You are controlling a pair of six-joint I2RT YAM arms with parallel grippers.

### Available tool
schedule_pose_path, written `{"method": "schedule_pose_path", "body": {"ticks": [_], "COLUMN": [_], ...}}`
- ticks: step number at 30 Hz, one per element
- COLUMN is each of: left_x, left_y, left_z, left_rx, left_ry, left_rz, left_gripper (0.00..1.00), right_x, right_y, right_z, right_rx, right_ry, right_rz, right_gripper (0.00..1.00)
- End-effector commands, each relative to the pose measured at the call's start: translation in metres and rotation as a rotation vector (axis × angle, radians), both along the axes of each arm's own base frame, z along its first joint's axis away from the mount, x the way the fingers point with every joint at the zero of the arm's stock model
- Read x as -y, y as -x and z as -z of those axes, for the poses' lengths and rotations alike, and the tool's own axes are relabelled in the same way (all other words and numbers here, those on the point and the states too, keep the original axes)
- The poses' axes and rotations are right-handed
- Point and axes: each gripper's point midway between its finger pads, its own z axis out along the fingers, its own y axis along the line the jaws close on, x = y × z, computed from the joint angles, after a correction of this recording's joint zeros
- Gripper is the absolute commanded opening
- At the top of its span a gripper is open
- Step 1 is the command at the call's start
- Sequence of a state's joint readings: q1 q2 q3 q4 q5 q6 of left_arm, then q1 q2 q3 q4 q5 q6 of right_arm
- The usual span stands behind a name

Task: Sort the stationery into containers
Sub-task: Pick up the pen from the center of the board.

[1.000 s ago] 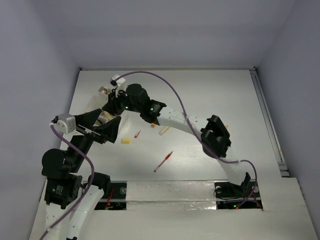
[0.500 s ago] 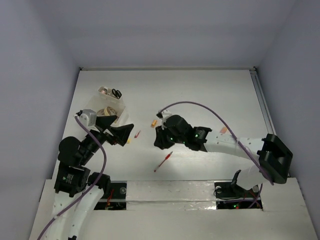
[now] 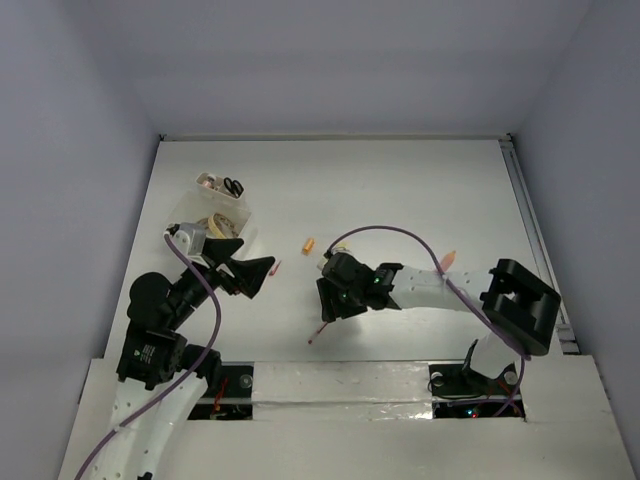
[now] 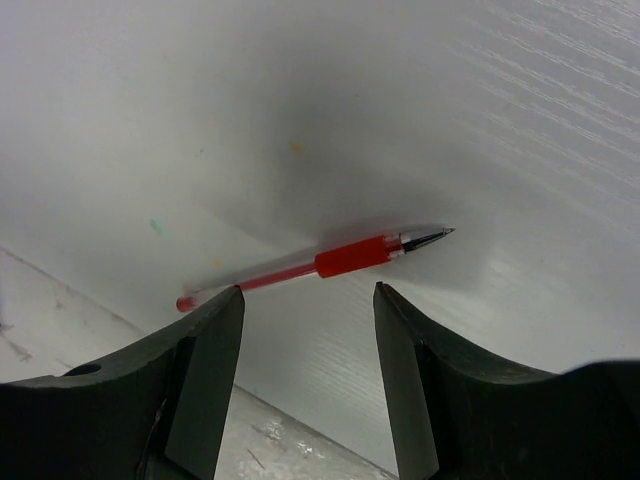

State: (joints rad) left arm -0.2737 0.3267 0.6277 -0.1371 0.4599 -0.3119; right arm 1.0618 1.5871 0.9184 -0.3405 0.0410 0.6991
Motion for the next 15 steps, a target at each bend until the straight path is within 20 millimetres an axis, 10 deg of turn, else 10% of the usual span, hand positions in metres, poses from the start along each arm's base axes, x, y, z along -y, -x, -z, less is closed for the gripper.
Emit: {"method": "schedule_pose_path", "body": {"ticks": [1,7,15], "left_x": [0.003,0.007,0.007], "left_y": [0.002,0.007,0.006], "left_z": [-0.013,-0.012,-0.011], "left_rx": [0.069,0.069,0.062], "left_ry": [0.009,0.017,0.016], "left_rz": [0.019,0.044,0.044], "left_gripper": [0.99,0.99,0.99], "right_x": [-0.010,-0.019,0.000], "right_y": [-0.011,-0.016,-0.028], "right_z": [-0.001,0.006,0.024], "right_rx": [0.009,0.008,0.047], "right_ry": [0.021,0.020,0.211], "right_rz": [0.054,0.061,0.025], "right_gripper": [0.61,0.71,0.40]}}
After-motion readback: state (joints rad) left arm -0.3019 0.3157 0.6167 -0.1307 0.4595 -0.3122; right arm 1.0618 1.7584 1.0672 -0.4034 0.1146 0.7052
